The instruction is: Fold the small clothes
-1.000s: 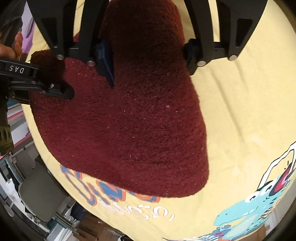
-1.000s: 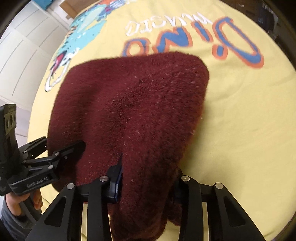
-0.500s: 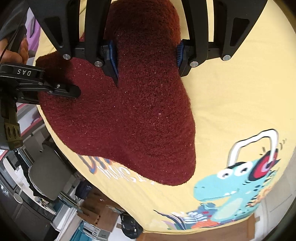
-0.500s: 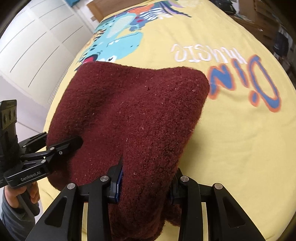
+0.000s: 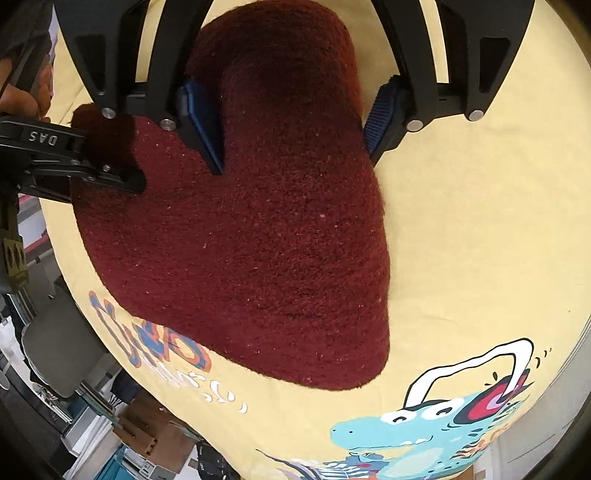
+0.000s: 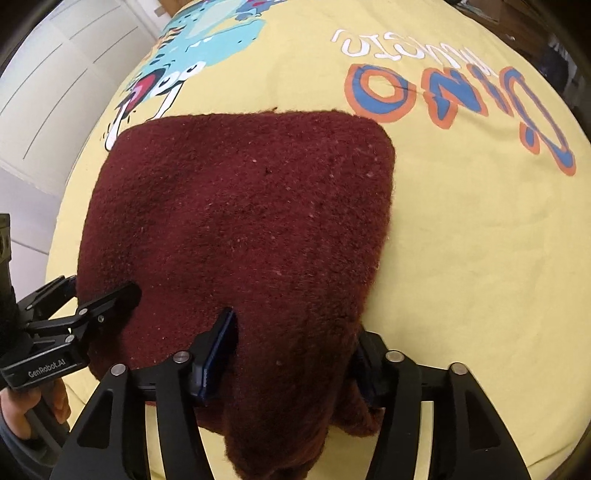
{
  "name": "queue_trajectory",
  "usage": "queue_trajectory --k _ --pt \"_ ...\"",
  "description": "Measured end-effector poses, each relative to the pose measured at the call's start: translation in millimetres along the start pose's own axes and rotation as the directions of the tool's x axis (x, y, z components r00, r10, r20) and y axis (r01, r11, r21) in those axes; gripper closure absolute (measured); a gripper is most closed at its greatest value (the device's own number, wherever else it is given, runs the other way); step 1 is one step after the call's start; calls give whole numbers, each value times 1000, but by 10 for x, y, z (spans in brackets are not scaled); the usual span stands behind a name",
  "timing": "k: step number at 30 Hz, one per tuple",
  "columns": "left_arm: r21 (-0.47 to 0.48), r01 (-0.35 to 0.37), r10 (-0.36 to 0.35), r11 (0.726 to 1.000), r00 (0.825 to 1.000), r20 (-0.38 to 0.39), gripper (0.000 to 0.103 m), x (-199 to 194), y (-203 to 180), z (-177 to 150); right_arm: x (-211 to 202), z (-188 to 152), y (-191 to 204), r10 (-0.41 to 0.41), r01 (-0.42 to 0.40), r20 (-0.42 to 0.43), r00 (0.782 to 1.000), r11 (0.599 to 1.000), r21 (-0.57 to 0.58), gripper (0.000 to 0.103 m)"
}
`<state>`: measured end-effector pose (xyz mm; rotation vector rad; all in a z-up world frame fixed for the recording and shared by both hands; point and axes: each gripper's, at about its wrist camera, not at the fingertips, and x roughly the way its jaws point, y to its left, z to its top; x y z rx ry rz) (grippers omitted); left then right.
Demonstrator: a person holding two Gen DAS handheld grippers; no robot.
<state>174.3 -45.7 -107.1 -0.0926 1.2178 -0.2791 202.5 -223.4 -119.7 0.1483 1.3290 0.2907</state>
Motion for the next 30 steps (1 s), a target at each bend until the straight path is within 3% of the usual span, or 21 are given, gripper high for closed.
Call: queue_trajectory --k 5,7,9,12,18,24,30 --pt "-31 -19 19 999 1000 -20 32 -95 56 88 -318 -36 64 -12 14 56 998 999 -36 21" --pt "-14 -36 36 999 999 11 29 -212 82 69 -480 -41 97 -26 32 106 994 998 -56 20" --pt "2 -51 50 999 998 47 1 -317 73 69 -601 -80 142 -48 59 134 990 995 -80 16" --pt "8 -65 64 998 995 80 1 -458 70 31 -683 -169 183 -64 83 155 986 990 -118 0" --pt "-13 -103 104 995 989 103 1 -525 90 -152 -589 -386 125 -113 141 204 972 981 -129 0" --pt "-2 -149 148 989 986 76 1 -340 207 -297 -329 -492 -149 -188 203 168 968 976 -78 0" --pt "-18 -152 153 988 982 114 0 -174 328 -441 -96 -601 -315 -135 147 174 975 988 -54 0"
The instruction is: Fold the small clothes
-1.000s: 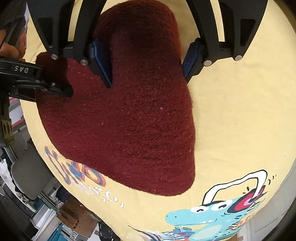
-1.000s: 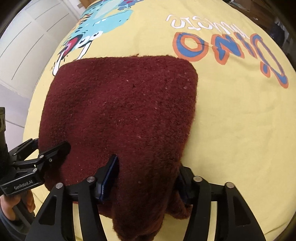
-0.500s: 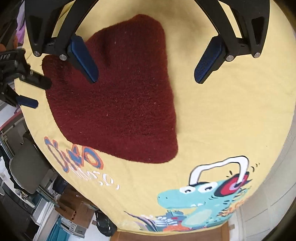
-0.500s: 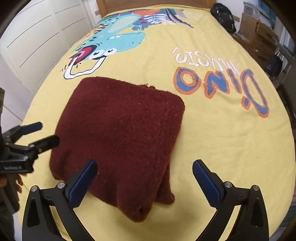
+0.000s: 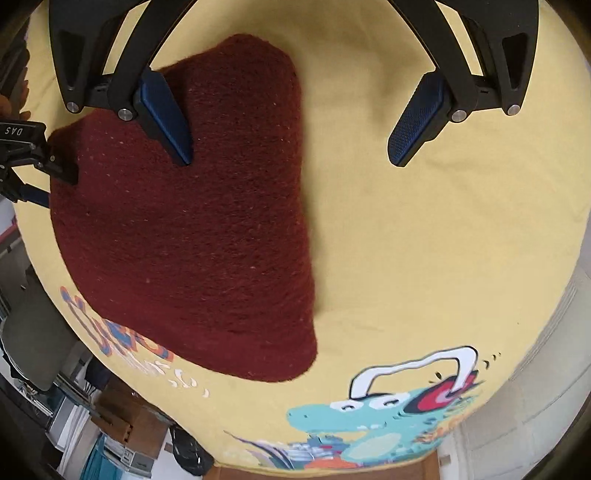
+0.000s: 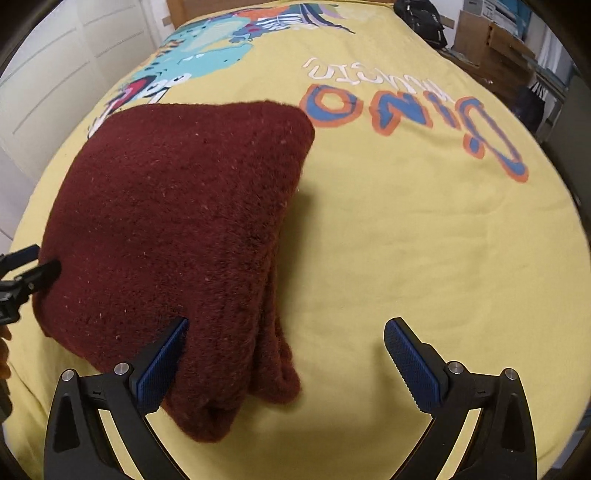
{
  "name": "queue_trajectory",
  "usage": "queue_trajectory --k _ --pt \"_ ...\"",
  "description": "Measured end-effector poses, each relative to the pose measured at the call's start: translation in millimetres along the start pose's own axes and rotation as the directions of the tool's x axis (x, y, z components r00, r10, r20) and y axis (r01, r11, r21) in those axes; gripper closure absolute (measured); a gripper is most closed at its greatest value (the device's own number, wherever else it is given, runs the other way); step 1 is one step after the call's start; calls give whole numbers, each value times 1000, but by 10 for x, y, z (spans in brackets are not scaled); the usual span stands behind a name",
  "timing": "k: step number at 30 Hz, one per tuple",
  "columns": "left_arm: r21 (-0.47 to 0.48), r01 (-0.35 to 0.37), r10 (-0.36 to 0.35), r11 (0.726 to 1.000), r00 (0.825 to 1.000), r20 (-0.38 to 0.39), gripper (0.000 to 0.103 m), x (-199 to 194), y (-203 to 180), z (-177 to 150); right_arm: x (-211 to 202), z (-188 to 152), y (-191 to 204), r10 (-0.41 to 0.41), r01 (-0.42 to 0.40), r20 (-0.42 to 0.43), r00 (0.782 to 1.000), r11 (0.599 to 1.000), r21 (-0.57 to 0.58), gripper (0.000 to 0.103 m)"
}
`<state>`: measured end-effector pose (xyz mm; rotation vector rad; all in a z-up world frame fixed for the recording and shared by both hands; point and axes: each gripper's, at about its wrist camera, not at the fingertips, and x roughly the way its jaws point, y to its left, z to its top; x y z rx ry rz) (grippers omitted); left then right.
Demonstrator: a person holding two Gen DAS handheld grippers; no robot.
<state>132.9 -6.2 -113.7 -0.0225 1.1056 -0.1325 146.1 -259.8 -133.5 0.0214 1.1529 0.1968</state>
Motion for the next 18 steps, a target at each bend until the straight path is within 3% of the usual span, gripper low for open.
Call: queue_trajectory --k 8,14,18 --pt "-11 -44 44 999 999 18 1 -176 -64 2 -191 1 -28 38 -39 15 999 998 48 0" --pt "-12 -31 31 999 999 27 1 -567 -106 42 -790 40 19 27 -30 97 995 999 23 0" --pt "-2 -89 89 996 993 73 1 -938 -117 -3 -1283 -28 27 10 -10 151 988 1000 4 0"
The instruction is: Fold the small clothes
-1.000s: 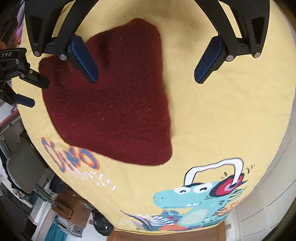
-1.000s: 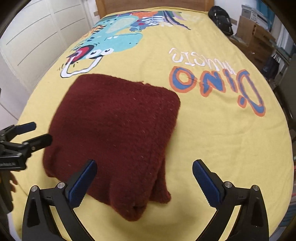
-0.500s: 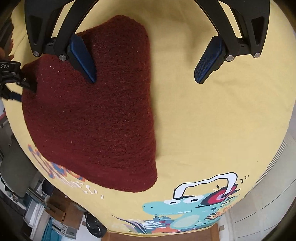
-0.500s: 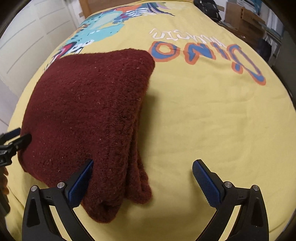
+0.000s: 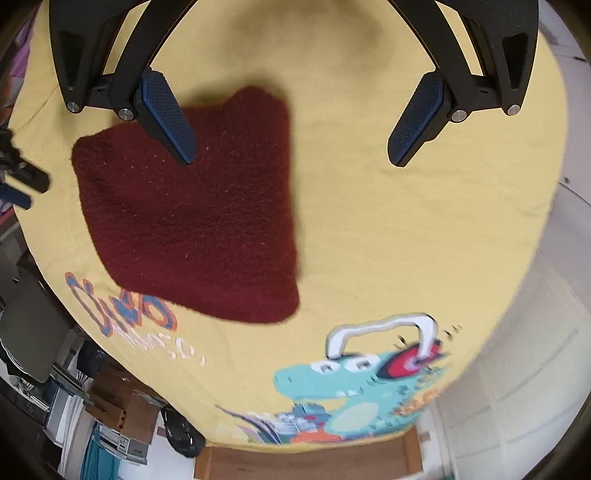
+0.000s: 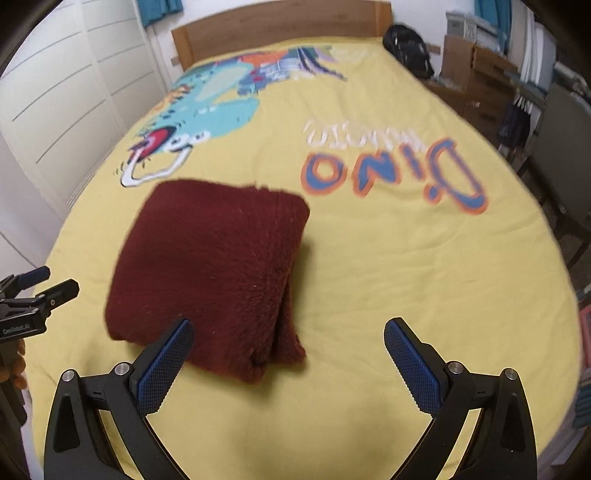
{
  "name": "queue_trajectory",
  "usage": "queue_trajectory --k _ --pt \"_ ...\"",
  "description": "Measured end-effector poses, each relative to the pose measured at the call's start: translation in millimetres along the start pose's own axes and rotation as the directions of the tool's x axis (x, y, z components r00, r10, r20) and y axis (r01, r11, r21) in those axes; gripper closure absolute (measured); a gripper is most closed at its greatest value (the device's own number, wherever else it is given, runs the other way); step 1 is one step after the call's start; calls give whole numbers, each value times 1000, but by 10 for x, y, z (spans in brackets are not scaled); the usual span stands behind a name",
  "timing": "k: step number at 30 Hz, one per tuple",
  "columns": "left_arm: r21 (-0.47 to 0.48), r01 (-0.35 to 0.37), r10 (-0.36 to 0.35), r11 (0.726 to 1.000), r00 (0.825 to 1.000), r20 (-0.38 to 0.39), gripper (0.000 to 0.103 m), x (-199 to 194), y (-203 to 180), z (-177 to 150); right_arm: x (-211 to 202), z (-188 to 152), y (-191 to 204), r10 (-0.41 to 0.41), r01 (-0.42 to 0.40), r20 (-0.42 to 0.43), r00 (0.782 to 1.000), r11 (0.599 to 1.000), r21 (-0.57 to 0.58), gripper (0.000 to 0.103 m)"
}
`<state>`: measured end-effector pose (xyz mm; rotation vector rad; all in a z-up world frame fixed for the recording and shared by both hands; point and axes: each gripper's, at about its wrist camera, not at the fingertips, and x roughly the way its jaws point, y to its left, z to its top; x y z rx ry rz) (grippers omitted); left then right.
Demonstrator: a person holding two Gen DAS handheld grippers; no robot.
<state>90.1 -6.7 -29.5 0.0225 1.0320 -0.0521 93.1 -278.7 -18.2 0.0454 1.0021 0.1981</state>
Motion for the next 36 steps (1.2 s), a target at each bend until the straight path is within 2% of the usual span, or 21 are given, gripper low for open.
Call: queue_trajectory --k 6,11,21,26,36 --pt "-3 -68 68 998 997 39 1 -503 45 -184 -688 -139 -18 -61 63 80 995 998 -13 0" --pt "-7 -85 85 996 996 40 1 -706 89 -388 -956 -320 -66 -114 114 109 988 993 7 0" --pt "-29 -99 100 995 994 33 1 -852 177 -606 -1038 -595 -154 -139 135 90 986 990 47 0" --pt "-24 -139 140 990 989 39 1 -885 213 -608 -1029 -631 -146 -132 128 79 988 990 51 0" --pt "-22 -143 143 990 990 18 1 -864 249 -649 -1044 -649 -119 -131 127 82 988 991 46 0"
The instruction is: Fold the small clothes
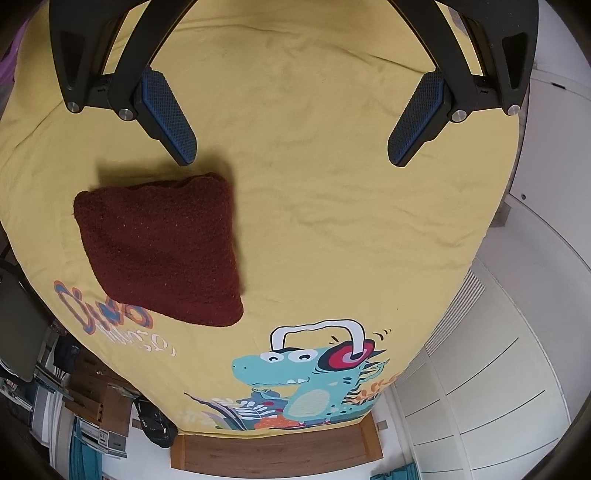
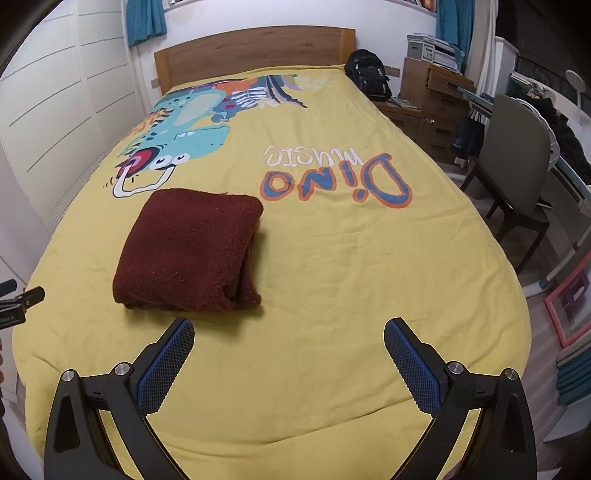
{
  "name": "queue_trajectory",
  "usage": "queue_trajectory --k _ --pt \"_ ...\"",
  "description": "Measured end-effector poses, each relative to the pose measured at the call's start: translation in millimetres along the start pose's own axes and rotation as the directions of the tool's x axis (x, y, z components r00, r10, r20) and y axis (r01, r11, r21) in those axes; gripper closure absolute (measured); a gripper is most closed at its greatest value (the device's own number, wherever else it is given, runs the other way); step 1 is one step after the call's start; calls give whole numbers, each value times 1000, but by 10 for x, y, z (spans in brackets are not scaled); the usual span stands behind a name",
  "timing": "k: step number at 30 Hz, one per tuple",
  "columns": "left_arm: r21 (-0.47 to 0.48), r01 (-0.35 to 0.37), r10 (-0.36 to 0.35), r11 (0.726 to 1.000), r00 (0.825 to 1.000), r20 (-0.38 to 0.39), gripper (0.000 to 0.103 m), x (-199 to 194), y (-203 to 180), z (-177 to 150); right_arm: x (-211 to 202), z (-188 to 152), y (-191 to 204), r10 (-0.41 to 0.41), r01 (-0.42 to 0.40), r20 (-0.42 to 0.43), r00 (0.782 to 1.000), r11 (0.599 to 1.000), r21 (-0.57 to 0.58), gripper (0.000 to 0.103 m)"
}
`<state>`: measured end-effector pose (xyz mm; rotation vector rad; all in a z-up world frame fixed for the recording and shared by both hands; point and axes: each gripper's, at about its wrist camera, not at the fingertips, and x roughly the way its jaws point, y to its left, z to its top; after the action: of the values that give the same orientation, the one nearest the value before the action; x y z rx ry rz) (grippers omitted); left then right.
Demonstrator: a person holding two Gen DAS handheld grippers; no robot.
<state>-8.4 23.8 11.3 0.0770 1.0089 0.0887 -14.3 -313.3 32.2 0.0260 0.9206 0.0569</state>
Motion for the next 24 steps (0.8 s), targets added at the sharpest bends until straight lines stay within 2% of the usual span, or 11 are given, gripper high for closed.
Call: queue_trajectory --k 24 --pt "-13 20 -20 1000 1000 -18 1 30 56 -47 -18 57 22 -8 8 -9 1000 1000 -16 0"
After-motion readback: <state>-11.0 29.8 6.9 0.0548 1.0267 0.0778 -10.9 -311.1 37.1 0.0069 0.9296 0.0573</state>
